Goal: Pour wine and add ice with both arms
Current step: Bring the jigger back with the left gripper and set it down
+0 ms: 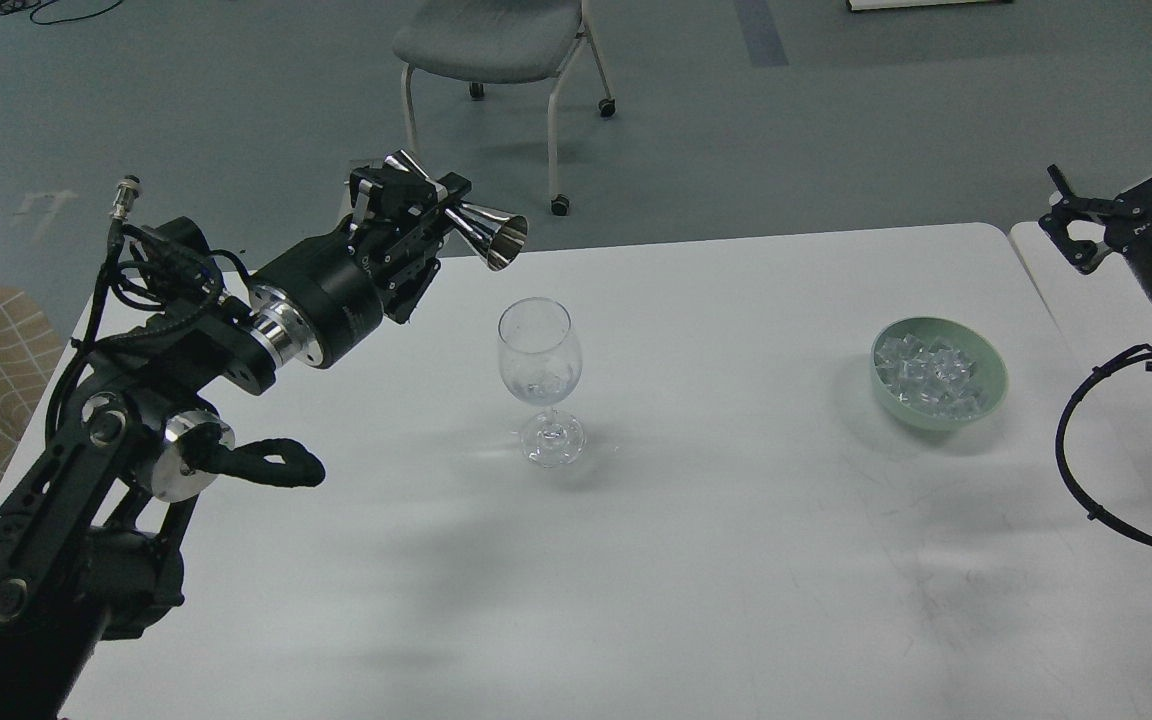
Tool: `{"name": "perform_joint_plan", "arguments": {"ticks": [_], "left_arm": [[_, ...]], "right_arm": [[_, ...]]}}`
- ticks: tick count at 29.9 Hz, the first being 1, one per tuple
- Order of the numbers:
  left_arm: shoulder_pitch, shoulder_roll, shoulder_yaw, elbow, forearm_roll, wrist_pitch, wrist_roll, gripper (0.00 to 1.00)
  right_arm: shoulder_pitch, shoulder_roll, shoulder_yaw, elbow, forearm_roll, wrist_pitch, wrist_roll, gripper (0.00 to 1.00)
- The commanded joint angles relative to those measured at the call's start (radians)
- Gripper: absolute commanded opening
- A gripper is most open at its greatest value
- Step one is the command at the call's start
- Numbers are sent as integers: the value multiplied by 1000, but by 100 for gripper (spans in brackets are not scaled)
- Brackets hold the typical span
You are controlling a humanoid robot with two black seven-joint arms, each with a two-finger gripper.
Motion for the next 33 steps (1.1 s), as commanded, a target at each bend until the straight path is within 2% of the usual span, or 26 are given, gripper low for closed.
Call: {"name": "perform_joint_plan", "arguments": {"ticks": [1,4,6,9,13,16,18,19,22,33], "left_arm": [[39,-6,-8,5,-7,24,-12,15],[102,-6,-31,8,-8,25,-21,16],[138,-14,-72,10,-22,28,-42,16],[180,-69,-147,26,-128,41,-41,16],[192,-80,-219,82,-255,69,-42,16],[192,-75,-290,154,-376,66,-48,17],[194,-74,-322,221,-427,63,-77,17],[194,-74,-322,221,-427,63,-78,17],[192,-72,-348,321,-493,61,-107,18],[111,-74,-402,664,-841,52,-113,18]], "right_arm": [[-3,0,0,1,0,1,0,100],[-14,0,2,3,0,1,0,100],[-18,0,0,1,0,1,0,100],[-28,0,2,3,0,1,0,100],[-32,-2,2,4,0,-1,0,100],[-43,-2,0,7,-2,1,-2,100],[-48,-2,0,7,-3,1,-2,100],[-48,-2,0,7,-3,1,-2,100],[-55,-22,-1,10,-3,-1,-2,100],[-107,-100,-3,53,-2,-1,-3,100]]}}
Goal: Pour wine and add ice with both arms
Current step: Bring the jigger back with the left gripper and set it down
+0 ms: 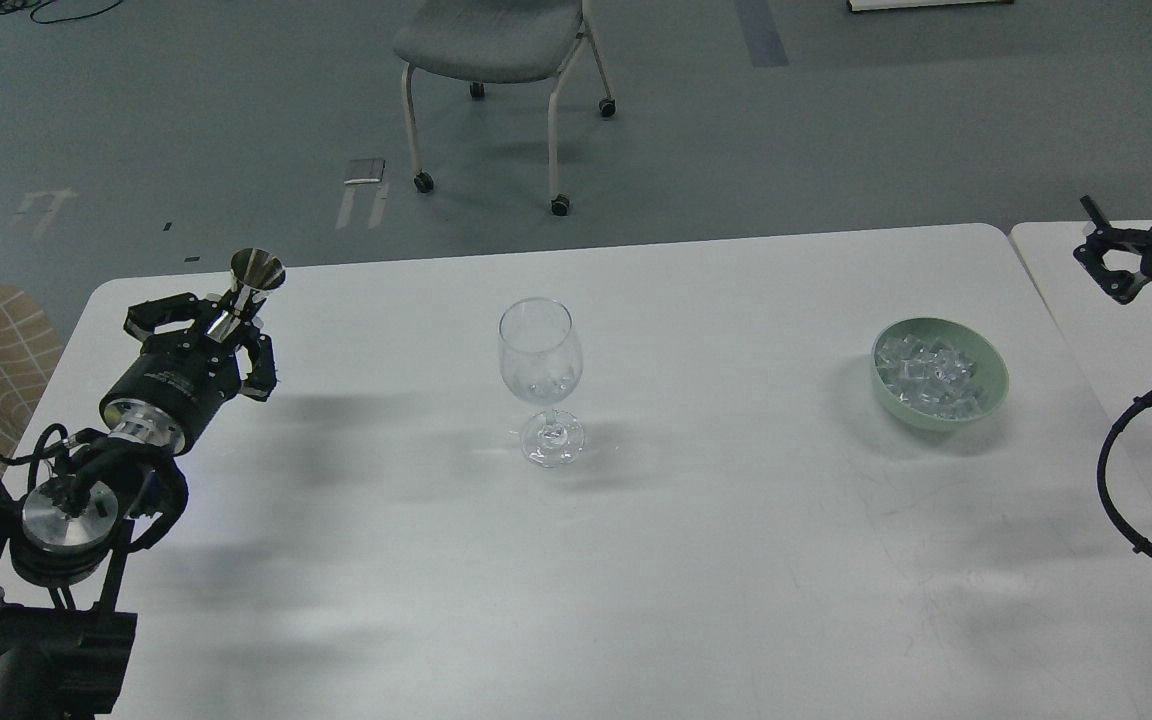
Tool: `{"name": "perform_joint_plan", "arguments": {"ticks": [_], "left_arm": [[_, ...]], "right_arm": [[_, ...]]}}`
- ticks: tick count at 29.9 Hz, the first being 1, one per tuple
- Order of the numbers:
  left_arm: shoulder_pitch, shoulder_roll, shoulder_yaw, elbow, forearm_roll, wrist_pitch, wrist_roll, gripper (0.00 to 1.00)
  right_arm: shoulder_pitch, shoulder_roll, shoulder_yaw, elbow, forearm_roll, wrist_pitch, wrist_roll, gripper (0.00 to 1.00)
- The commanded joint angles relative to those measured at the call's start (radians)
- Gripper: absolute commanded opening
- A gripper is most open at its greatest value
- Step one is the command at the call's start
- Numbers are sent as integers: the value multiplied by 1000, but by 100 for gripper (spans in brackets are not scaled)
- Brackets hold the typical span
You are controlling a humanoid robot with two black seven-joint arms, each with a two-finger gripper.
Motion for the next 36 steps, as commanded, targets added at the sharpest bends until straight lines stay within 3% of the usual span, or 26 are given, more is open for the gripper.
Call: {"name": "perform_joint_plan", "arguments": {"ticks": [1,10,21,23,27,36], "left_arm": [[-23,-1,-19,111,-106,-16,-1,18],[-23,-3,-31,200,-199,-56,-27,19],[-65,28,-59,320,-343,-81,-27,19],[-65,30,-68,320,-369,-81,-27,22],[-77,49,-68,360,-374,-81,-26,38],[-97,48,-64,403,-377,-90,-27,42]], "right_arm": [[-25,-27,0,21,1,1,0,100],[-62,-47,0,64,1,-2,0,100],[-59,-44,0,69,1,-1,0,100],[-57,-41,0,70,1,-1,0,100],[-54,-38,0,67,1,1,0,100],[-54,-38,-2,63,1,2,0,100]]}}
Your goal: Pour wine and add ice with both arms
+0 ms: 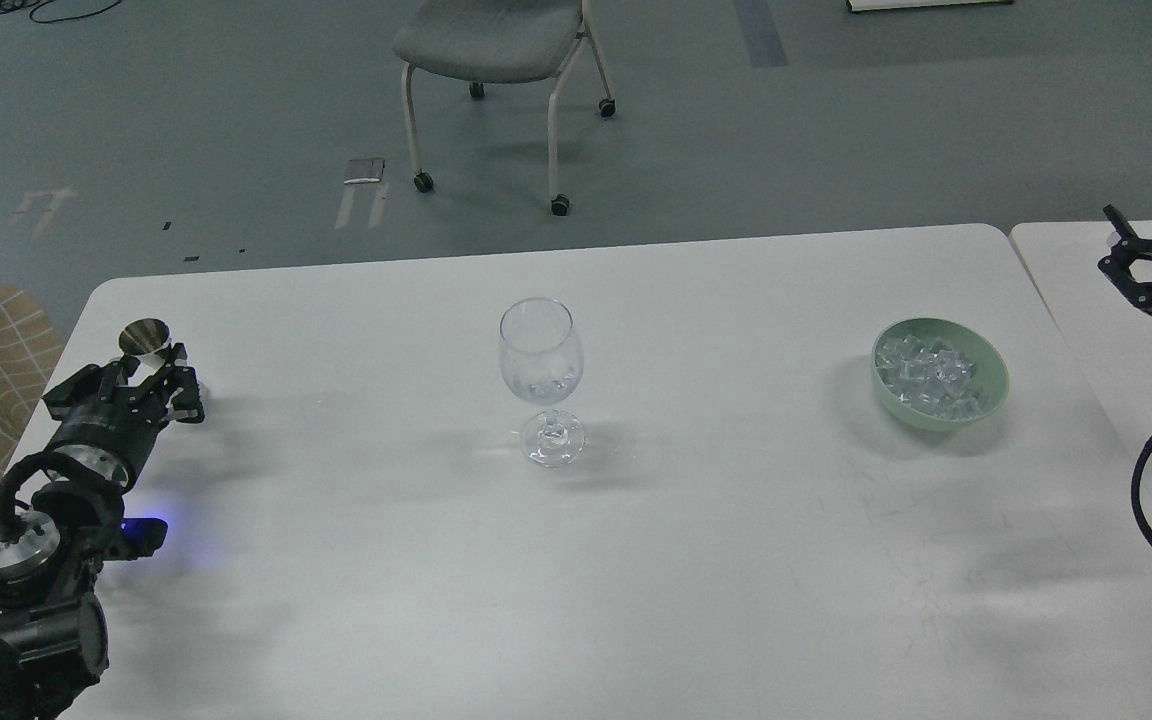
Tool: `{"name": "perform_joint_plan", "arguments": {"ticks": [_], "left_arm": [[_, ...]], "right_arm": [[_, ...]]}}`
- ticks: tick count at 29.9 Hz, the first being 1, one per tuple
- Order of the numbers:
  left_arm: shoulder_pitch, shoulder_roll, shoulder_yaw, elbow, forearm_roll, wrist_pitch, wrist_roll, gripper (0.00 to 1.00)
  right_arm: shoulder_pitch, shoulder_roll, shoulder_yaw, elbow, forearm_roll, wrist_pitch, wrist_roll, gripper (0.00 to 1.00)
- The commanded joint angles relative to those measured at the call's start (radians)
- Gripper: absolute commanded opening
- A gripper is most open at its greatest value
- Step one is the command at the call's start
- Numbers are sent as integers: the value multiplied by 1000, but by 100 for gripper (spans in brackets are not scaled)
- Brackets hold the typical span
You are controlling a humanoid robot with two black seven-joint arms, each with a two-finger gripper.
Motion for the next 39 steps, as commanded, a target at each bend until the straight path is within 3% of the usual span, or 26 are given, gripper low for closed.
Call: {"name": "perform_joint_plan", "arguments": {"ticks": [1,10,18,20,22,26,34,39], "left_arm": [[-1,-1,2,1,0,0,-1,42],[-4,0,3,1,1,-2,3,47],[-9,2,5,-10,1,0,5,65],[-9,2,6,-16,5,0,2,76],[-10,3,6,-22,5,1,2,78],[0,32,-3,-109,8,0,5,87],[29,170,8,-382,11,10,14,88],[10,232,67,-460,96,-2,6,92]], "right_arm": [[0,-4,1,0,0,1,0,100],[0,0,0,6,0,1,0,100],[1,0,1,6,0,1,0,100],[0,0,1,4,0,0,0,100],[0,0,1,4,0,1,0,100],[-3,3,0,6,0,1,0,100],[-6,37,0,47,0,3,0,100],[23,10,-14,78,-50,3,2,100]]}}
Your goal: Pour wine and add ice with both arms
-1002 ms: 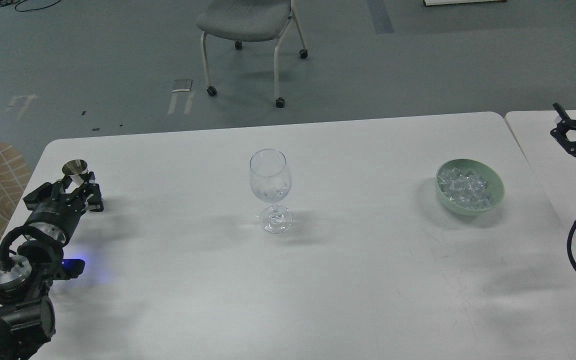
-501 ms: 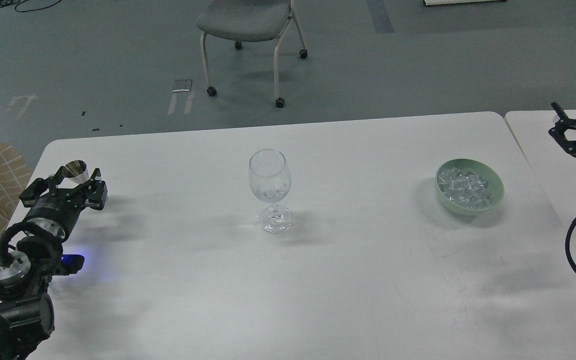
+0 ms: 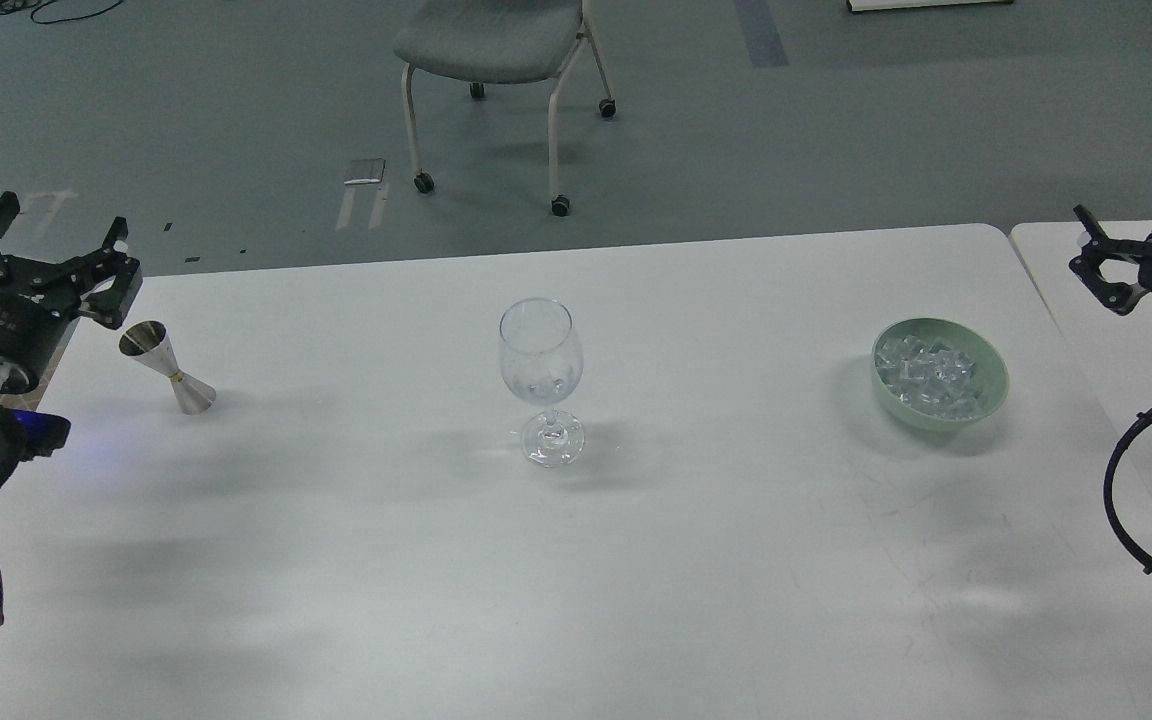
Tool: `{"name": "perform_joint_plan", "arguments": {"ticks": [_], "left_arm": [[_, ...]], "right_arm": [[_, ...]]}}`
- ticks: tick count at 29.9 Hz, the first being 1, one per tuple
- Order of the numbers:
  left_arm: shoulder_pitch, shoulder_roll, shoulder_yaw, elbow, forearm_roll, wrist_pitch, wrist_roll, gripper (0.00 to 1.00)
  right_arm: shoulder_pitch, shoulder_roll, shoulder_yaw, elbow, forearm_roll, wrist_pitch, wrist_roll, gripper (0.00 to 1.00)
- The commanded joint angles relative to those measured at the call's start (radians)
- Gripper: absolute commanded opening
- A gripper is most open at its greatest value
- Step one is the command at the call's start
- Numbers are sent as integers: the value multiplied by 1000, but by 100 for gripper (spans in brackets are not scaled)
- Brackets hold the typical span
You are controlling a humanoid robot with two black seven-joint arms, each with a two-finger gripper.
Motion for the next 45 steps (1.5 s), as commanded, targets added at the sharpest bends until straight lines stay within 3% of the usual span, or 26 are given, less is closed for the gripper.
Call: {"name": "perform_joint_plan", "arguments": {"ticks": [1,8,12,17,22,25,26,33,40,45], "left_arm": [[-26,37,64,-53,108,-14,-8,93],[-75,36,112,-107,157,35,6,93],[-127,34,155,-95,154,73,60,91],[-127,16,132,-93,137,72,57,86],[-124,-18,115,-75,136,41,31,89],[-116,-52,99,-70,146,16,-64,93],[-115,-53,105,-70,143,24,-78,97],[-83,-61,112,-70,149,70,-81,98],[-76,-53,115,-73,151,64,-81,98],[-76,-53,110,-78,148,61,-80,98]], "right_arm": [[63,-29,-10,11,-83,0,0,100],[159,-36,-24,15,-364,-1,0,100],[209,-54,-77,15,-640,-1,3,100],[228,-69,-114,20,-821,-1,26,100],[254,-164,-194,89,-992,-1,51,100],[300,-262,-339,156,-1109,-1,52,100],[344,-292,-402,166,-1143,-1,54,100],[527,-330,-773,161,-1248,-3,107,100],[579,-295,-1025,164,-1554,-64,104,94],[568,-267,-1091,164,-1587,-82,100,94]]}}
